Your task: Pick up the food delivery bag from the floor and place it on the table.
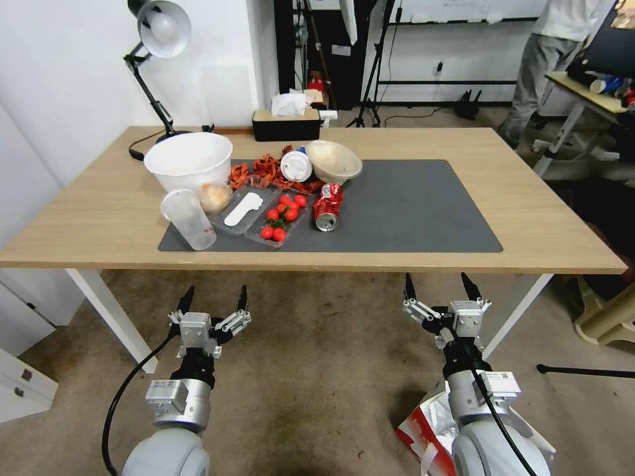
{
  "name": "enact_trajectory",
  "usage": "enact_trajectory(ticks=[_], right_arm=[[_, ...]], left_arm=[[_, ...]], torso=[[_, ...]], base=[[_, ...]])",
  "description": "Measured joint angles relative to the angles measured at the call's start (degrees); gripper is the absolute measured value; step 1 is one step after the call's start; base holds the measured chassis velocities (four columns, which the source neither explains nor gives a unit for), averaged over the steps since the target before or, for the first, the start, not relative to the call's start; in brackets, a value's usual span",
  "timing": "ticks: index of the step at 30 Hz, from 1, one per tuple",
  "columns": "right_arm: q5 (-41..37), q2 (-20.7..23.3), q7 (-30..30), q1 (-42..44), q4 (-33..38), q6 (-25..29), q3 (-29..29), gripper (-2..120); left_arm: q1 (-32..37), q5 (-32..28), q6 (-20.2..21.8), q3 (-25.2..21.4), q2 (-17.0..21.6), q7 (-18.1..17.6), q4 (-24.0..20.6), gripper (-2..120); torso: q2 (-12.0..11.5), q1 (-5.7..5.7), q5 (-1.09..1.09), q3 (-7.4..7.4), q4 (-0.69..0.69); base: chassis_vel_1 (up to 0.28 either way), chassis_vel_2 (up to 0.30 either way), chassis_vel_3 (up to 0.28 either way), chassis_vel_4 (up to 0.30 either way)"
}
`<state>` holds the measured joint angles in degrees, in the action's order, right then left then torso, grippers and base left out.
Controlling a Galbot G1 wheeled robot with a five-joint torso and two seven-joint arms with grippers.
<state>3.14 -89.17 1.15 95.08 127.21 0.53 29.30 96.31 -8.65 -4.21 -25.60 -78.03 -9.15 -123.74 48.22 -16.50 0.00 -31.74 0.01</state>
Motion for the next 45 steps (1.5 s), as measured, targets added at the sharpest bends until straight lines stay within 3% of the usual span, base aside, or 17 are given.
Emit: enact_trajectory(ticks=[24, 45], right_arm=[[-0.4, 0.1, -0.1, -0.9, -1.4, -0.2, 0.3, 100], [-0.2, -0.1, -0.5, -0.8, -1.7, 0.5, 0.6, 100]], left_arm=[[-0.9, 0.0, 0.2, 0.0, 0.1, 0.0, 1.4, 100], [-0.9, 0.4, 0.3, 0.2, 0.0, 0.1, 1.3, 100]], torso=[[-6.2, 2.59, 0.0, 3.57, 0.0], [-9.9, 4.1, 0.0, 5.76, 0.0]], base=[[0.0, 0.0, 0.0, 0.0], [0.0, 0.0, 0.0, 0.0]])
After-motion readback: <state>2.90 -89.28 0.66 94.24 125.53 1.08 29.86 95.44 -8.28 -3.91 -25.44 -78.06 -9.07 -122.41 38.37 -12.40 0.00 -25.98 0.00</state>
